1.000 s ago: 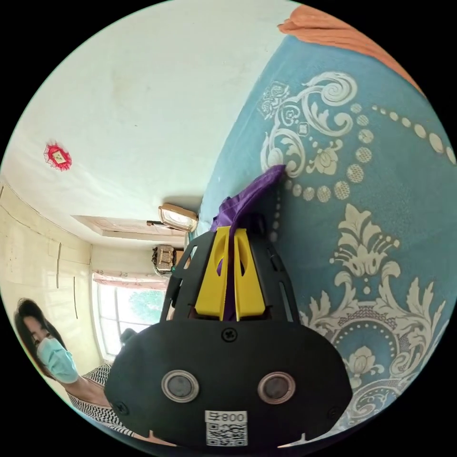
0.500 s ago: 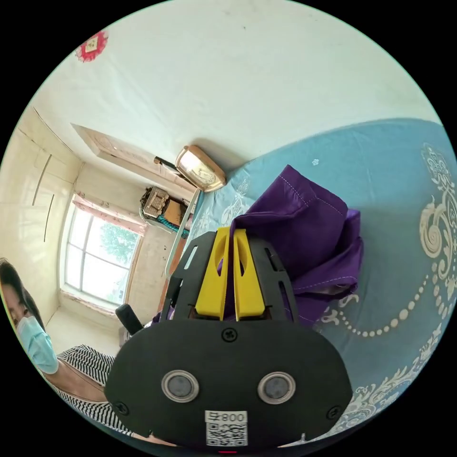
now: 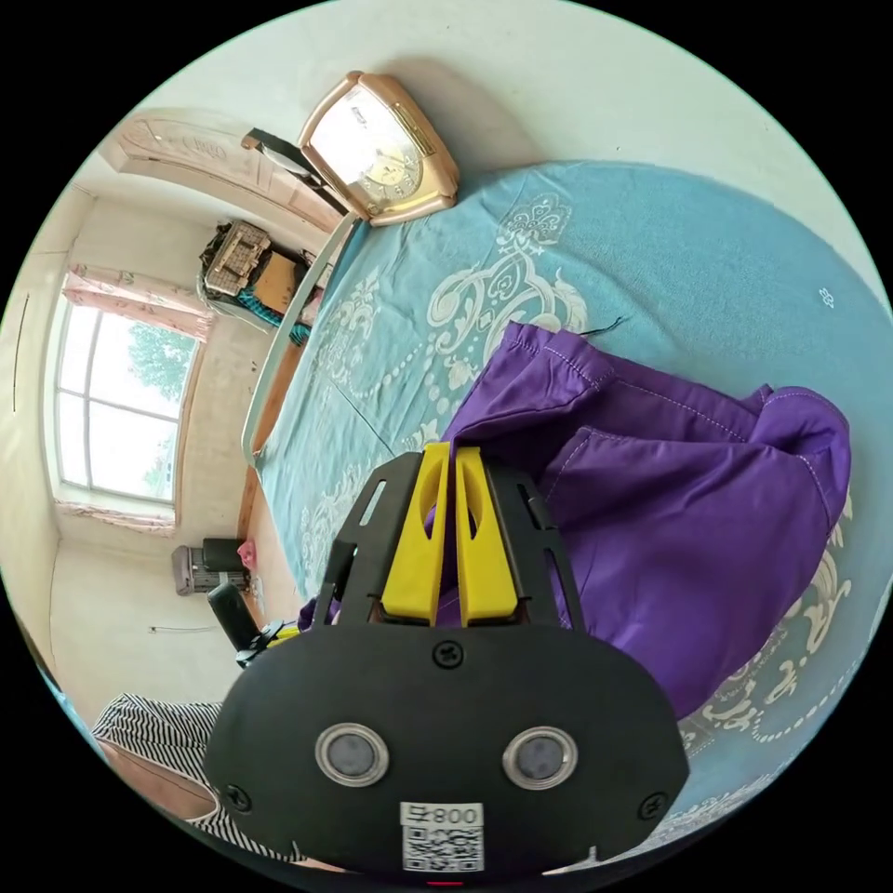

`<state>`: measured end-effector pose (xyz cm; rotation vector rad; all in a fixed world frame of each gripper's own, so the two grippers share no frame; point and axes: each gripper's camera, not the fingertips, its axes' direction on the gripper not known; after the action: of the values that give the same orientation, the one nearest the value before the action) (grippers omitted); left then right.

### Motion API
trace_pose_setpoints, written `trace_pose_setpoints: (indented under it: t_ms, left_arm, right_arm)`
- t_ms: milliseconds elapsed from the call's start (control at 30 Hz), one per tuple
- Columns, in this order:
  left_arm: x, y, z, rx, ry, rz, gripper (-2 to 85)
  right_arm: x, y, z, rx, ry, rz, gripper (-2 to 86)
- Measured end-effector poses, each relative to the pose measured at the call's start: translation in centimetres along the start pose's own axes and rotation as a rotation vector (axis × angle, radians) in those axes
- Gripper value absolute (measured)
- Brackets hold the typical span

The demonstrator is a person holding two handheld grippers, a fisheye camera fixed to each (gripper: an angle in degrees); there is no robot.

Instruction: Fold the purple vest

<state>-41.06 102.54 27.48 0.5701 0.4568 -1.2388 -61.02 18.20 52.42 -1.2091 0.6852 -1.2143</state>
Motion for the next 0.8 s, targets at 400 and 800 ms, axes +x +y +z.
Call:
trace_pose_setpoints:
  t_ms: [400,800]
  left_arm:
    - [-11.5,5.3,-2.1,-0.018,-0.001,-0.063,1.8]
    - [-17.2,10.4,-3.5,0.003,0.045,-0.096,2.2]
  right_arm:
    - [-7.7,-5.7,0.6,-0.099,0.106,-0.081,2.2]
    - [-11.3,-4.6,-9.3,0.02,0.193,-0.19,1.0]
